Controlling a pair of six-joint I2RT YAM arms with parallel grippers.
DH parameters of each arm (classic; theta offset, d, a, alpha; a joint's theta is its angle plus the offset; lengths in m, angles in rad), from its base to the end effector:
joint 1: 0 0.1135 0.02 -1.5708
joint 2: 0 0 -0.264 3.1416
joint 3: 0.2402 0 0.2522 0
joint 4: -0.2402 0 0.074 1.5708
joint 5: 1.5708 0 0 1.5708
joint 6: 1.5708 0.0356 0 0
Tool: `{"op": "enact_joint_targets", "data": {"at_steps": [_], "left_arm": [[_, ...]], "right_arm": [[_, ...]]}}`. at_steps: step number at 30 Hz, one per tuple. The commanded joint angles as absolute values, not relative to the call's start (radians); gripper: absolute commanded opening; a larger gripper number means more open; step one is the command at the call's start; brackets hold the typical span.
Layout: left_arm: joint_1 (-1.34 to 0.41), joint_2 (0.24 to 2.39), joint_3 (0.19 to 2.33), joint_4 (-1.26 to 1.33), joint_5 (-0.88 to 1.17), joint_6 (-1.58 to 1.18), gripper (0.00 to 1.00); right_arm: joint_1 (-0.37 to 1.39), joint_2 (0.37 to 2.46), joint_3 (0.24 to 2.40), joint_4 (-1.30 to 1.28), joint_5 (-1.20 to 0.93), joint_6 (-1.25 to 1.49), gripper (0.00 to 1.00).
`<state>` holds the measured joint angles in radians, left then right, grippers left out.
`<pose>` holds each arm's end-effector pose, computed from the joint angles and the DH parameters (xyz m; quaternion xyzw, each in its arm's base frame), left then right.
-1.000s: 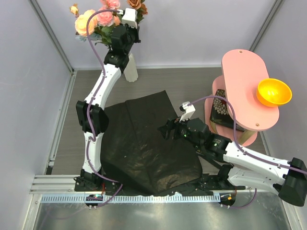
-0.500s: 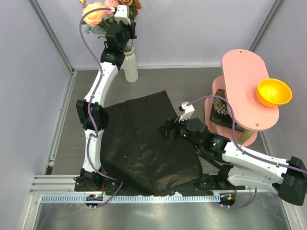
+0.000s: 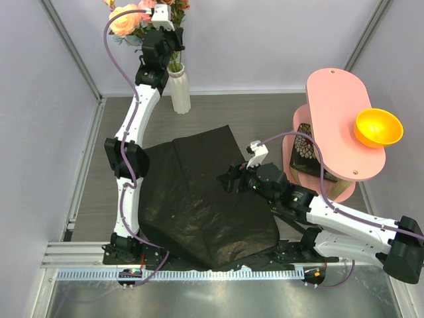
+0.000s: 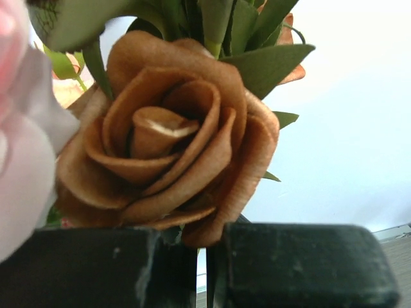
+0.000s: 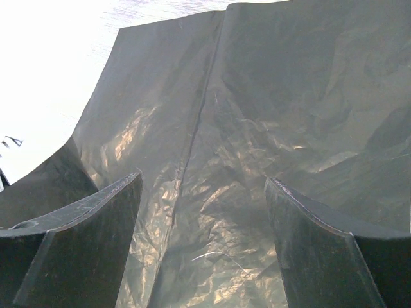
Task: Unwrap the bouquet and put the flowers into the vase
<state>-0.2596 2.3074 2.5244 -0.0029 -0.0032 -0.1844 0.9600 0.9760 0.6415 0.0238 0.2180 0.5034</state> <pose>0.5130 -0.1361 0.4437 0.0223 0.6271 -0.1705 0.7597 0.1363 0.1813 0.2752 -0.1193 0.7969 0.3259 0.4945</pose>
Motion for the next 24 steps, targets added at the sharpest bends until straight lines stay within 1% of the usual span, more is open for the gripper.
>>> {"op": "enact_joint_targets", "data": {"at_steps": [1,8,16,24], "left_arm": [[-0.249,2.339,2.559,-0.029,-0.02,-0.198,0.0],[-0.239,2.335,2.462,-0.018,-0.052,-0.215,0.0],[-0.239,2.376,2.509,-0.051,-0.028,-0.163,0.0],[-0.248,2.281,2.526,-0.043,0.029,-0.143,0.0]], "right_arm": [[0.957,0.985,0.663,0.09,0.21,0.515,0.83],[0.957,0.974,0.657,0.084,0.209,0.517,0.83],[0.957,0.966,0.649,0.081,0.213,0.523,0.83],[0.957,0.98,0.653,0.092,0.204,0.526,0.83]]}}
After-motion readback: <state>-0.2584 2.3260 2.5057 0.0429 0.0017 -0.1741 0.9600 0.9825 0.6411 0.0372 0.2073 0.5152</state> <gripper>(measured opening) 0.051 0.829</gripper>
